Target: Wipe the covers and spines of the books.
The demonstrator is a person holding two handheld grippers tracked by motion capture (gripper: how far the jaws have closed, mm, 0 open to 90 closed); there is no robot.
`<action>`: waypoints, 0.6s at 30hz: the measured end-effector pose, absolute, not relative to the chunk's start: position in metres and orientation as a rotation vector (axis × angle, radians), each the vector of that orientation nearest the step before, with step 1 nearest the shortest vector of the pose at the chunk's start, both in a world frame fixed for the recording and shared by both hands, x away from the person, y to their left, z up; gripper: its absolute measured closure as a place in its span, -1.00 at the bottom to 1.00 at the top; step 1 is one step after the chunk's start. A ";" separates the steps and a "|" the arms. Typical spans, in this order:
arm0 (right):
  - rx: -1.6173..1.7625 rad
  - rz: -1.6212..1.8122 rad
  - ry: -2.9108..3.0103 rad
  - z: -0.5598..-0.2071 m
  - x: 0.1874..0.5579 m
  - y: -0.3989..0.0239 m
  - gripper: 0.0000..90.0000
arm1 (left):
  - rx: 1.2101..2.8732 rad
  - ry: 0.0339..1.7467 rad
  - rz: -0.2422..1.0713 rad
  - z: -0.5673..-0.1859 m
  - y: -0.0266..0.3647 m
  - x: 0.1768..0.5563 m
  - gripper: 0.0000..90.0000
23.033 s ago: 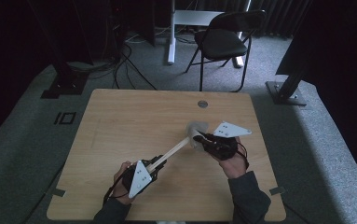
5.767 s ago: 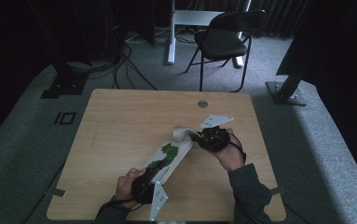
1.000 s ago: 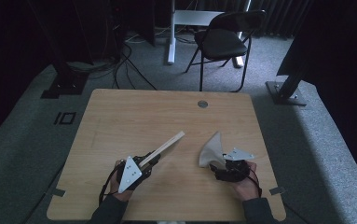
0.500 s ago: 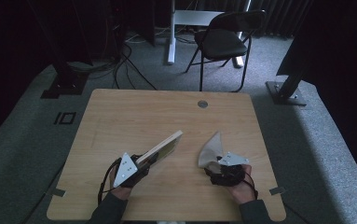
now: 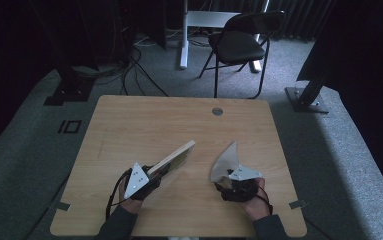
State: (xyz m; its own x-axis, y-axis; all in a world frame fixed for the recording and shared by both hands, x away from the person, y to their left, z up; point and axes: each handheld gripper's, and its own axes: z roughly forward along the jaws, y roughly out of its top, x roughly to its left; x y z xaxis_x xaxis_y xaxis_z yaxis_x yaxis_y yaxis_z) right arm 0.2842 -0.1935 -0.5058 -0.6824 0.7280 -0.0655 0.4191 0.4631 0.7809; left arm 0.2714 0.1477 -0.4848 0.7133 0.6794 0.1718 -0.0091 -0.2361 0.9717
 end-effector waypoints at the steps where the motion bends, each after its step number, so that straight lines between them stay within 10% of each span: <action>1: 0.958 1.077 2.329 -0.506 0.284 -0.193 -0.35 | 1.709 0.541 0.702 -0.485 0.148 0.272 0.73; 18: 0.947 1.075 2.342 -0.508 0.283 -0.190 -0.34 | 1.722 0.579 0.715 -0.497 0.143 0.280 0.73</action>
State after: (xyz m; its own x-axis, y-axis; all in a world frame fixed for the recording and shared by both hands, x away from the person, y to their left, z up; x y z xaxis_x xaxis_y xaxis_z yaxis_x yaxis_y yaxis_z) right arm 0.2828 -0.1898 -0.5075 -0.6936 0.7170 -0.0696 0.4148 0.4765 0.7751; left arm 0.2805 0.1431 -0.4965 0.6956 0.6985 0.1679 0.0191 -0.2517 0.9676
